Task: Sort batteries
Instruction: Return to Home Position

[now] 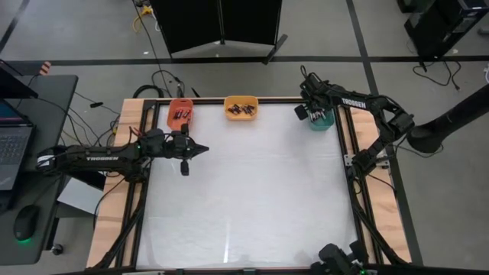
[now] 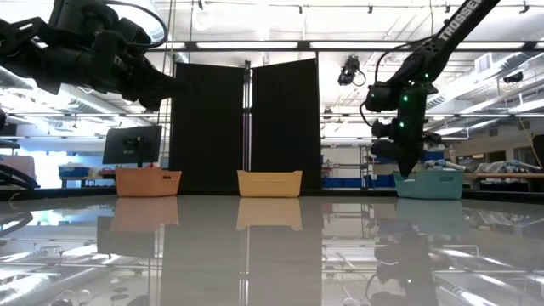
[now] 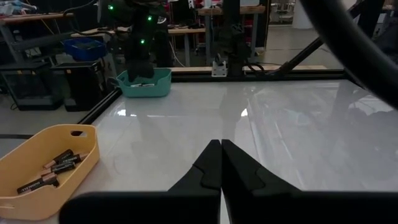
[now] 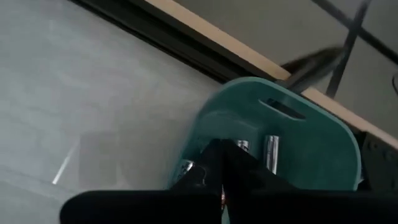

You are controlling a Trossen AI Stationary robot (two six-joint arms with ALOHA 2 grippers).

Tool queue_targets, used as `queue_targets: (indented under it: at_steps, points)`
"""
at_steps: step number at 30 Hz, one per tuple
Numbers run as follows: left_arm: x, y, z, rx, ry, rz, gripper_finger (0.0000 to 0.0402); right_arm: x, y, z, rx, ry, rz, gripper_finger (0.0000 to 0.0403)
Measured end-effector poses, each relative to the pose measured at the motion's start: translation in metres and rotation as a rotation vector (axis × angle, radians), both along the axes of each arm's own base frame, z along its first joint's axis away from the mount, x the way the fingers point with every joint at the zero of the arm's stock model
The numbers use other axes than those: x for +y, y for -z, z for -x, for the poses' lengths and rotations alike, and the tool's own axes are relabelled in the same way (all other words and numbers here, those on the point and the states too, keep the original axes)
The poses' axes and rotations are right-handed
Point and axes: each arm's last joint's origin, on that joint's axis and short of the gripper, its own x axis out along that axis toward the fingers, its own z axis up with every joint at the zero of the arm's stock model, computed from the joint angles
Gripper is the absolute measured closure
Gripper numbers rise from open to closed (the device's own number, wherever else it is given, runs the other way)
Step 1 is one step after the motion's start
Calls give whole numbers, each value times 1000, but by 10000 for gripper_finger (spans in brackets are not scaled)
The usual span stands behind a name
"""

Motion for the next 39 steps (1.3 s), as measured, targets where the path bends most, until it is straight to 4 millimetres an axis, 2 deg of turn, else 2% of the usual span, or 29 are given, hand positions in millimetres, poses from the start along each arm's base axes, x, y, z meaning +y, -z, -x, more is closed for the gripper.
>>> queue_targets:
  at_steps: [9, 19, 25, 31, 39]
  points:
    - [0, 0, 0, 0, 1, -5, 394, 28, -27, -24, -60, -187, 145, 397]
    - [0, -7, -1, -68, 1, -37, 394, 83, -28, -46, -407, -508, 340, 397]
    - [0, -14, -1, -138, 0, -65, 394, 105, -17, -40, -569, -642, 429, 397]
    - [1, -14, -1, -135, -19, -84, 394, 129, -8, -31, -750, -797, 492, 397]
    - [1, -16, 0, -152, -21, -89, 394, 158, -4, -21, -751, -807, 549, 397]
